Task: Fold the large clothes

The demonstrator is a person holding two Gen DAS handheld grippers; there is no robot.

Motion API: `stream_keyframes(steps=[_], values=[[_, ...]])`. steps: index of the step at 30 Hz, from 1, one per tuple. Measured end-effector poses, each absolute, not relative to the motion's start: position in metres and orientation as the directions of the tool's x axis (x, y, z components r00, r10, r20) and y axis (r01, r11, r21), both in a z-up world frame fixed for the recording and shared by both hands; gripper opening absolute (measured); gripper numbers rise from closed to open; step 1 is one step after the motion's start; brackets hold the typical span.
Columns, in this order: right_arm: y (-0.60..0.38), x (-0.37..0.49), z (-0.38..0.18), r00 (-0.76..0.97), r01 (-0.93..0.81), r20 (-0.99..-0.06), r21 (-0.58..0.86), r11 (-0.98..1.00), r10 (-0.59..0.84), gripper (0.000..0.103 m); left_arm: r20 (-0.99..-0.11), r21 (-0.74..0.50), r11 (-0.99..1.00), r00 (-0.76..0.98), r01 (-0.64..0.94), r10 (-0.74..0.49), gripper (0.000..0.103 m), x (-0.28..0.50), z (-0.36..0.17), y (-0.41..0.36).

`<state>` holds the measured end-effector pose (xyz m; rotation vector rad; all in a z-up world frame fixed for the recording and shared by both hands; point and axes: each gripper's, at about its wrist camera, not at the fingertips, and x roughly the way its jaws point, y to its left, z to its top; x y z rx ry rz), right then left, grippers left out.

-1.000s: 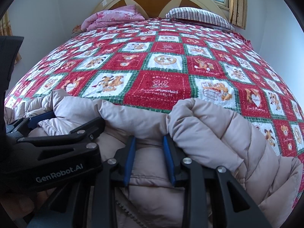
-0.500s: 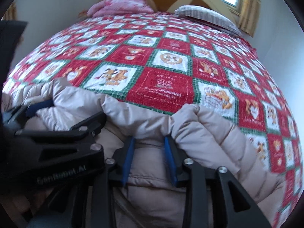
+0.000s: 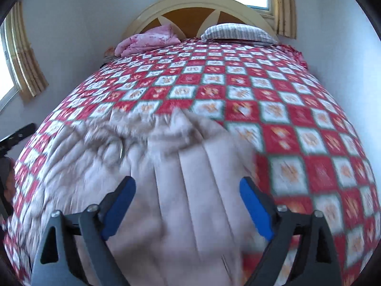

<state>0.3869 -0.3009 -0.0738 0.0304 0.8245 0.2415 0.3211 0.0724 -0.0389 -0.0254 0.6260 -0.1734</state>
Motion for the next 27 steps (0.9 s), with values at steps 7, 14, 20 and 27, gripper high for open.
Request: stream_keyframes(steps=[7,14,20,27], values=[[-0.357,0.258,-0.094,0.614,-0.097,-0.761,0.191,0.977,0.21,0.094,-0.627,-0.027,0.995,0.774,0.093,-0.089,0.102,0.2,-0.099,0.118],[-0.384,0.168,-0.133,0.562,0.027,-0.793,0.302,0.953,0.235,0.094,-0.698,-0.101,0.995,0.711,0.026,-0.089,0.102,0.139,-0.162,0.15],[-0.364,0.135,-0.166,0.525,0.04,-0.797,0.374,0.927,0.299,0.09,-0.69,-0.182,0.983,0.71,0.018,-0.141,0.102,0.132,-0.177,0.151],[-0.341,0.123,-0.183,0.541,0.026,-0.795,0.341,0.94,0.273,0.063,-0.7,-0.256,0.966,0.682,0.04,-0.213,0.1,0.142,-0.191,0.144]])
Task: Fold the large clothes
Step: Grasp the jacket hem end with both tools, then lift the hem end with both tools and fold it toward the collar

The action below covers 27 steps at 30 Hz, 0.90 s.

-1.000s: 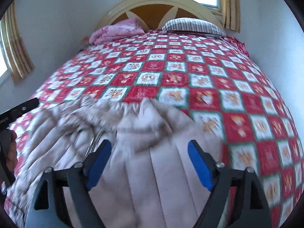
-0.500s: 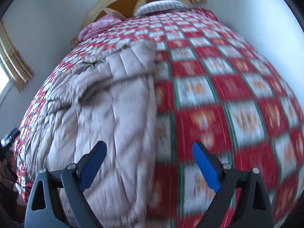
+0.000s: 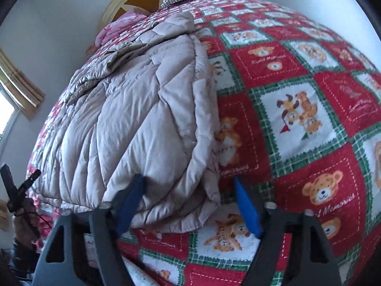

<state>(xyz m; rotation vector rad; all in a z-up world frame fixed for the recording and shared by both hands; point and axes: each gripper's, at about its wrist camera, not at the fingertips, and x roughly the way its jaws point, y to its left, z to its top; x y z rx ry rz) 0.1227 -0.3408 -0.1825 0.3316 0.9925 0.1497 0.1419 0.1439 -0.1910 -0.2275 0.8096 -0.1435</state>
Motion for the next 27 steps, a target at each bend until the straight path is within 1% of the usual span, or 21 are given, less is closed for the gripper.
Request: stream_keyframes(steps=[1,2,3,4,5,6,8,11,16,20,23,25,27], values=[[-0.34,0.122,-0.182,0.539,0.016,-0.791,0.352,0.936,0.289,0.045,-0.695,-0.247,0.968,0.687,0.047,-0.211,0.098,0.142,-0.191,0.141],[-0.338,0.122,-0.182,0.535,0.013,-0.791,0.358,0.934,0.296,0.037,-0.692,-0.239,0.969,0.689,0.061,-0.214,0.082,0.141,-0.191,0.138],[-0.335,0.12,-0.182,0.535,0.006,-0.791,0.354,0.935,0.296,0.032,-0.69,-0.234,0.969,0.689,0.077,-0.222,0.069,0.139,-0.19,0.135],[-0.333,0.12,-0.182,0.534,-0.002,-0.792,0.347,0.938,0.294,0.03,-0.688,-0.228,0.968,0.686,0.105,-0.237,0.049,0.137,-0.187,0.132],[-0.333,0.118,-0.184,0.54,-0.004,-0.787,0.351,0.936,0.298,0.025,-0.683,-0.217,0.968,0.688,0.13,-0.245,0.031,0.133,-0.185,0.129],[-0.334,0.117,-0.185,0.542,-0.004,-0.782,0.363,0.932,0.307,0.019,-0.674,-0.201,0.968,0.696,0.147,-0.246,0.021,0.129,-0.181,0.126],[-0.338,0.115,-0.183,0.558,-0.006,-0.759,0.4,0.916,0.336,0.015,-0.652,-0.184,0.967,0.714,0.175,-0.254,0.015,0.12,-0.169,0.123],[-0.342,0.107,-0.173,0.59,-0.016,-0.718,0.447,0.894,0.37,0.012,-0.595,-0.241,0.946,0.737,0.217,-0.321,0.011,0.103,-0.141,0.128],[-0.354,0.08,-0.131,0.659,-0.075,-0.622,0.506,0.859,0.424,0.011,-0.472,-0.284,0.911,0.783,0.3,-0.405,0.01,0.07,-0.078,0.134],[-0.361,0.049,-0.077,0.72,-0.156,-0.517,0.53,0.834,0.463,0.011,-0.37,-0.336,0.865,0.792,0.374,-0.486,0.01,0.047,-0.029,0.138],[-0.365,0.025,-0.037,0.769,-0.21,-0.433,0.525,0.825,0.471,0.011,-0.319,-0.369,0.833,0.785,0.413,-0.531,0.01,0.041,-0.002,0.14],[-0.367,0.015,-0.017,0.792,-0.23,-0.384,0.531,0.815,0.474,0.011,-0.3,-0.378,0.818,0.779,0.432,-0.55,0.01,0.045,0.01,0.141],[-0.37,0.008,0.002,0.815,-0.253,-0.326,0.544,0.8,0.479,0.011,-0.312,-0.328,0.839,0.789,0.434,-0.529,0.011,0.058,0.018,0.137]])
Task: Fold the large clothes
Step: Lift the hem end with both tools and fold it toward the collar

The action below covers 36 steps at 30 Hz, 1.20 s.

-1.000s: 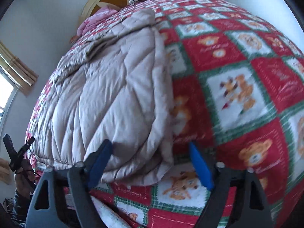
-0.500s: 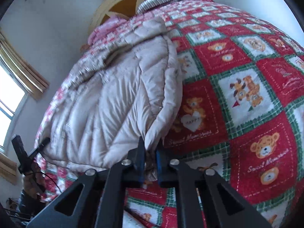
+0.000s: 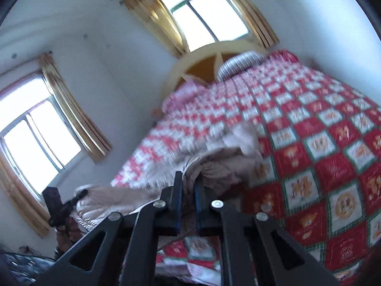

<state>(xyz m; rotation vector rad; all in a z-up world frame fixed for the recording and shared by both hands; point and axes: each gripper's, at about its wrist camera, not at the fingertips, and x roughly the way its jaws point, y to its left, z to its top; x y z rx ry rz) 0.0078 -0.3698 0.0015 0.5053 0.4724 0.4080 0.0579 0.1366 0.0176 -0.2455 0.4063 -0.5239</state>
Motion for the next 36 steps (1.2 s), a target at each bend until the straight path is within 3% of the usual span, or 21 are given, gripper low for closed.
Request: stream_keyframes(steps=[6,13,17,19,21,23,27,31,36], values=[[-0.384,0.066,0.026,0.85,-0.22,-0.278,0.584,0.781,0.447,0.01,-0.423,-0.287,0.855,0.743,0.432,-0.518,0.021,0.135,0.012,0.138],[-0.387,0.184,0.009,0.828,-0.096,-0.39,0.609,0.787,0.402,0.01,-0.453,-0.452,0.76,0.613,0.468,-0.647,0.028,0.187,0.011,0.177],[-0.386,0.22,0.004,0.823,-0.057,-0.425,0.598,0.799,0.377,0.01,-0.474,-0.478,0.757,0.594,0.446,-0.65,0.03,0.203,0.011,0.191],[-0.381,0.244,0.001,0.814,-0.042,-0.444,0.596,0.802,0.374,0.01,-0.508,-0.419,0.813,0.637,0.405,-0.579,0.037,0.208,0.013,0.198],[-0.376,0.262,-0.001,0.814,-0.026,-0.462,0.574,0.818,0.35,0.01,-0.527,-0.344,0.882,0.711,0.323,-0.466,0.063,0.211,0.02,0.212],[-0.375,0.281,-0.007,0.809,0.002,-0.487,0.563,0.826,0.33,0.01,-0.48,-0.346,0.912,0.793,0.222,-0.376,0.076,0.208,0.026,0.233],[-0.374,0.32,-0.026,0.785,0.046,-0.53,0.564,0.824,0.319,0.01,-0.438,-0.239,0.959,0.864,0.155,-0.248,0.078,0.203,0.029,0.206],[-0.362,0.359,-0.046,0.769,0.093,-0.572,0.543,0.835,0.286,0.01,-0.42,-0.08,0.969,0.874,0.232,-0.244,0.082,0.213,0.011,0.118],[-0.349,0.401,-0.079,0.738,0.175,-0.633,0.513,0.84,0.233,0.01,-0.503,0.063,0.938,0.823,0.341,-0.266,0.082,0.253,-0.042,0.008]])
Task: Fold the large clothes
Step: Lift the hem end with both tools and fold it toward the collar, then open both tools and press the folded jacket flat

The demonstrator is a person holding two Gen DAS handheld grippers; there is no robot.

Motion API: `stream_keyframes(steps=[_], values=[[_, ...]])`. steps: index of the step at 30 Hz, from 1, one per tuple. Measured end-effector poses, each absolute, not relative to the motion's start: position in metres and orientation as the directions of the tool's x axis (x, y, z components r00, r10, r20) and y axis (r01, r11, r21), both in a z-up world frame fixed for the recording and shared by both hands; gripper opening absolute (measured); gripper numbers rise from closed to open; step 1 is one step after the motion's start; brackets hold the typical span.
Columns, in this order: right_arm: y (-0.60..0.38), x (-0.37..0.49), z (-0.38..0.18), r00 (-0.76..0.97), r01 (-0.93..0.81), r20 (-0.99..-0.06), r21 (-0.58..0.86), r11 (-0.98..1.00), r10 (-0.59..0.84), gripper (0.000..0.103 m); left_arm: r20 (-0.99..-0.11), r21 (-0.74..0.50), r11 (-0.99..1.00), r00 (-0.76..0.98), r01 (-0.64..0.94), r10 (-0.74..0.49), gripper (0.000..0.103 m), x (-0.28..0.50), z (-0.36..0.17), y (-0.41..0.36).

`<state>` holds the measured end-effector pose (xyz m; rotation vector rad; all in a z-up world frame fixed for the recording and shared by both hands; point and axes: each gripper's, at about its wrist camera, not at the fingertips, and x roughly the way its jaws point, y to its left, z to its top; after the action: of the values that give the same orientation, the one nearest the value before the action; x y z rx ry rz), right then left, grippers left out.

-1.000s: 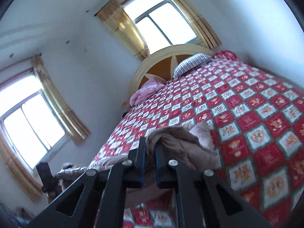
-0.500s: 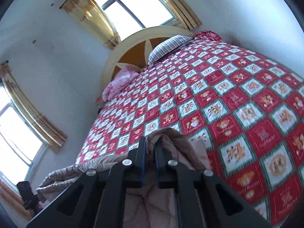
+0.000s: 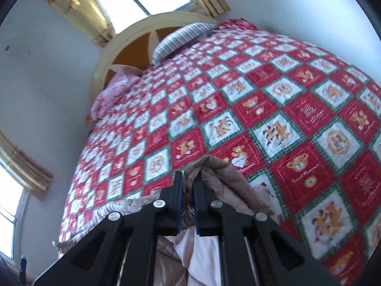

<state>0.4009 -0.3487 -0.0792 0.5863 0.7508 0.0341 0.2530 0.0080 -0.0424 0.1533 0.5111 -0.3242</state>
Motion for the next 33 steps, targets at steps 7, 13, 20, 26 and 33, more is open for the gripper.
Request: stream_keyframes(steps=[7,13,20,26,33], values=[[-0.338,0.427,-0.108,0.709,0.237,-0.691,0.422,0.875,0.141,0.015,-0.517,0.44,0.883,0.85,0.165,0.099,0.082,0.329,-0.128,-0.05],[-0.308,0.379,-0.067,0.826,0.138,-0.558,0.336,0.932,0.079,0.085,-0.63,0.255,0.963,0.771,0.085,0.098,0.083,0.364,-0.139,-0.012],[-0.203,0.376,-0.092,0.776,-0.179,-0.576,0.187,0.966,0.256,0.084,-0.609,0.19,0.982,0.782,-0.016,0.131,0.083,0.364,-0.101,-0.001],[-0.205,0.398,-0.138,0.728,-0.119,-0.656,0.164,0.979,0.198,0.084,-0.586,0.322,0.939,0.754,-0.121,0.298,0.092,0.408,-0.119,0.013],[-0.201,0.408,-0.152,0.708,-0.111,-0.684,0.14,0.984,0.176,0.085,-0.623,0.276,0.95,0.725,-0.145,0.292,0.096,0.426,-0.151,0.022]])
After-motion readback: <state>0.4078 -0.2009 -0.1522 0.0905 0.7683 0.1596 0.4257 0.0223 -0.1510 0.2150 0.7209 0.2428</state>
